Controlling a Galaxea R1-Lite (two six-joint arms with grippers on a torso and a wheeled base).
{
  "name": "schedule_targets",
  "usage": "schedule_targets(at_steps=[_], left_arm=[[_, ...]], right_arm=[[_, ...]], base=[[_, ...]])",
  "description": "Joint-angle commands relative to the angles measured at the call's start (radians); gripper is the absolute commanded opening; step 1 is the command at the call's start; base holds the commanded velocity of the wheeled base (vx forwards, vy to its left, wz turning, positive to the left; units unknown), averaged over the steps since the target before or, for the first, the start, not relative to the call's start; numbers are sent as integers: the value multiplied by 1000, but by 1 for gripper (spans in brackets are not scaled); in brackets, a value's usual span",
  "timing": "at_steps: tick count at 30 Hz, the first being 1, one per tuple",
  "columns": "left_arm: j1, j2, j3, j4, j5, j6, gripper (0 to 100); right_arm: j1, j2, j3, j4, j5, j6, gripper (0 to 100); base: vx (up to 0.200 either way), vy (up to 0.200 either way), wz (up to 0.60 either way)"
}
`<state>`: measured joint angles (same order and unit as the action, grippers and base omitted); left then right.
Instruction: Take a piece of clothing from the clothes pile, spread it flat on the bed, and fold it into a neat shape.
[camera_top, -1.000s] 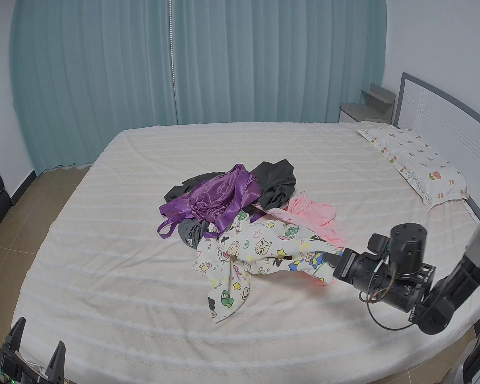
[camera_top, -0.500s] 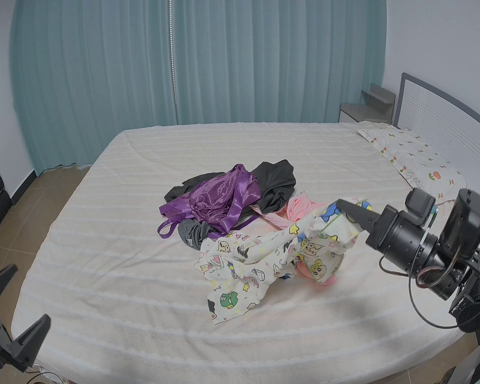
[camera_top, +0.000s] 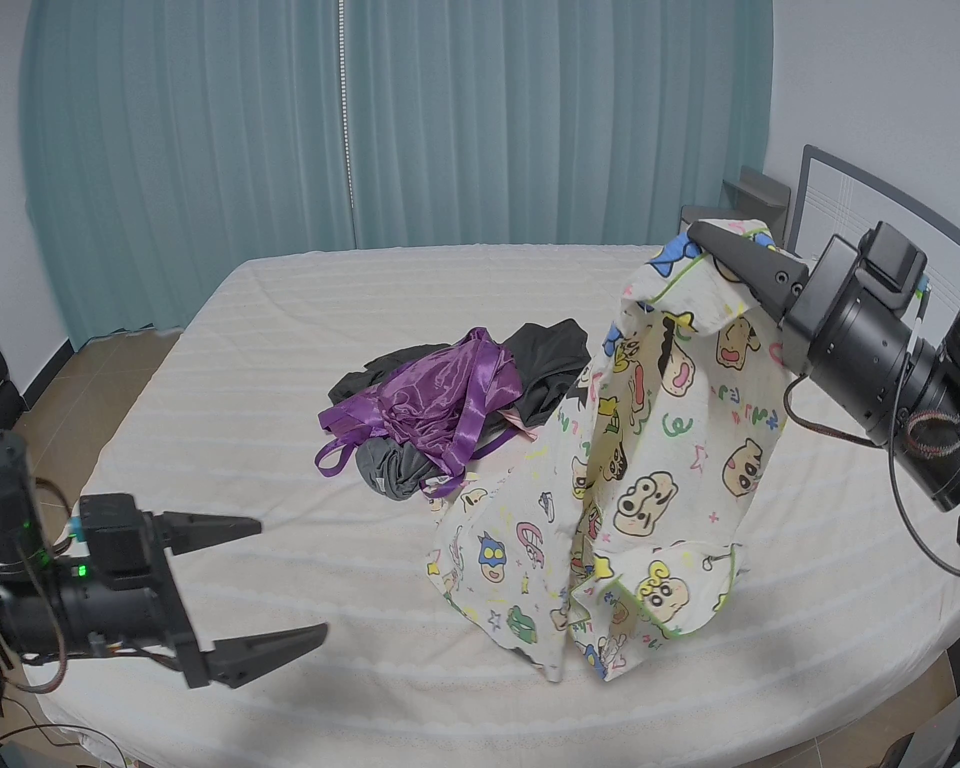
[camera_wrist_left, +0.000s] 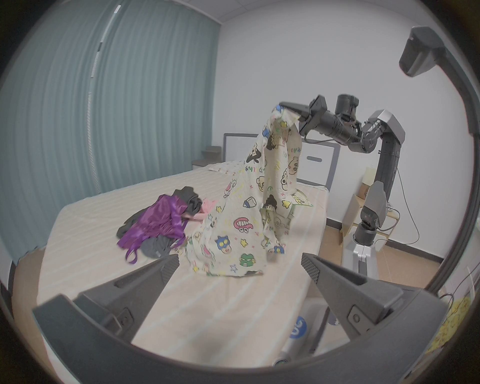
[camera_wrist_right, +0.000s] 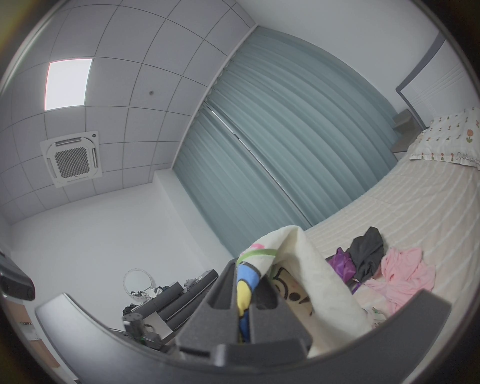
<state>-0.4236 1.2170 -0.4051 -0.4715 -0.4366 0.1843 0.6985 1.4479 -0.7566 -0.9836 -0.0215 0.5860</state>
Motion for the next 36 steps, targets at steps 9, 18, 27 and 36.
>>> schedule_targets(at_steps=[9,18,27,36], left_arm=[[-406,639,-93,-588,300,-267,100],[-425,786,-213,-717,538,-279,100],[-422,924,-386,-722,759,-335,100],[-420,967,-359,-720,894,-319,100]], right_arm=[[30,34,-93,39,-2,-15,0],[26,32,-89,39,-2,-15,0],[26,34,-98,39,3,-14,0],[-7,31,-102,37,5,-14,0]], base=[[0,0,0],[0,0,0],[0,0,0],[0,0,0]])
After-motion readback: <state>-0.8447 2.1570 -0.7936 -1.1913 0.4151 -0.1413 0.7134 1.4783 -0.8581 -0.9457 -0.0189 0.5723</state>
